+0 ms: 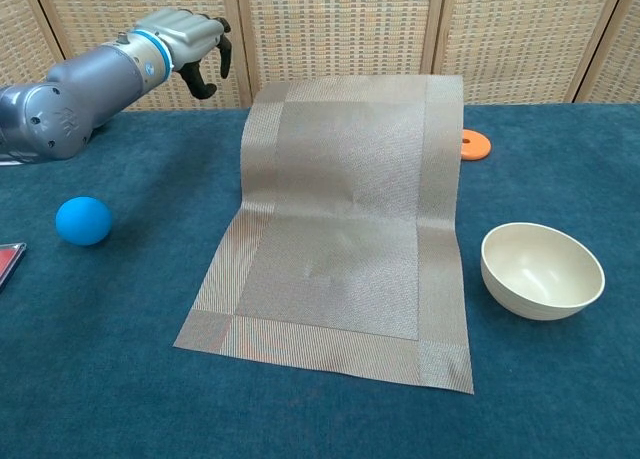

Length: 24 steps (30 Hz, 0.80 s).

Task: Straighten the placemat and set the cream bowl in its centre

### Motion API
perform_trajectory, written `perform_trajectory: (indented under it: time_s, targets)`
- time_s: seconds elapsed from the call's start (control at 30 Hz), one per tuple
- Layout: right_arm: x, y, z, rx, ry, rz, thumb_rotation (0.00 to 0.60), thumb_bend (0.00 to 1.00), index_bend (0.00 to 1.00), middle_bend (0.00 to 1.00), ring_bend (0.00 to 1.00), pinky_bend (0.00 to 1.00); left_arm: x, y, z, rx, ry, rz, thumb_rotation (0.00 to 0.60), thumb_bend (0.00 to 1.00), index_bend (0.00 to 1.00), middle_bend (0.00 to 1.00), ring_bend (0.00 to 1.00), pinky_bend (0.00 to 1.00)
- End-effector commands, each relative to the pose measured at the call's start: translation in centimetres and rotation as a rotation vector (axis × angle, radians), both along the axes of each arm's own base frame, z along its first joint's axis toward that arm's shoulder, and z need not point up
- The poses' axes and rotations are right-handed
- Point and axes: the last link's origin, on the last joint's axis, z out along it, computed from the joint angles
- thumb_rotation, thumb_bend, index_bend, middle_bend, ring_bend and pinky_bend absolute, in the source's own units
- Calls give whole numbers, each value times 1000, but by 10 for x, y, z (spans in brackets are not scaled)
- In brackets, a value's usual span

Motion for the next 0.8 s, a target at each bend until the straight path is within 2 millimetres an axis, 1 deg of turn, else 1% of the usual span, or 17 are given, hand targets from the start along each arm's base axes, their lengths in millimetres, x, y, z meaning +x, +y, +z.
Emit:
perform_trajectory:
  time_s: [0.03, 0.2, 0.33, 0.4, 0.53, 0.57, 0.6, 0.63, 0.7, 0.73, 0.77, 0.8]
  targets:
    - [-1, -1, -2, 6, 1, -4, 600, 116, 69, 0, 0, 0, -3, 0, -3, -10, -25, 7, 600, 362, 304, 0, 0, 0]
    - [-2, -1, -3, 11, 1, -8, 600, 117, 69, 0, 0, 0, -14, -7, -1, 4, -56, -27, 600, 235, 235, 0, 0, 0]
    - [-1, -2, -5, 18, 0, -5, 600, 116, 69, 0, 0, 0, -26, -21, 4, 12, -122, -68, 600, 157, 172, 0, 0, 0]
    - [0, -1, -7, 24, 0, -3, 600, 117, 69, 0, 0, 0, -34, -33, 7, 16, -152, -93, 600, 135, 146, 0, 0, 0]
    - [2, 0, -9, 35, -1, 6, 600, 116, 69, 0, 0, 0, -57, -73, 20, 16, -184, -143, 600, 132, 114, 0, 0, 0]
    - [3, 0, -10, 39, -2, 9, 600, 117, 69, 0, 0, 0, -65, -88, 24, 12, -191, -145, 600, 132, 109, 0, 0, 0]
    - [3, 1, -11, 41, -3, 10, 600, 117, 69, 0, 0, 0, -69, -98, 27, 8, -195, -141, 600, 132, 107, 0, 0, 0]
    - [4, 1, -11, 45, -2, 14, 600, 117, 69, 0, 0, 0, -76, -113, 32, -2, -204, -127, 600, 131, 106, 0, 0, 0]
    - [6, 2, -13, 50, -3, 21, 600, 116, 69, 0, 0, 0, -85, -137, 38, -14, -228, -100, 600, 131, 106, 0, 0, 0]
    - [7, 3, -14, 54, -4, 27, 600, 116, 69, 0, 0, 0, -91, -154, 43, -22, -244, -81, 600, 131, 106, 0, 0, 0]
    - [8, 3, -14, 57, -4, 32, 600, 116, 69, 0, 0, 0, -94, -164, 46, -25, -253, -69, 600, 132, 106, 0, 0, 0]
    - [10, 4, -15, 62, -3, 38, 600, 116, 69, 0, 0, 0, -100, -180, 50, -28, -268, -45, 600, 131, 105, 0, 0, 0]
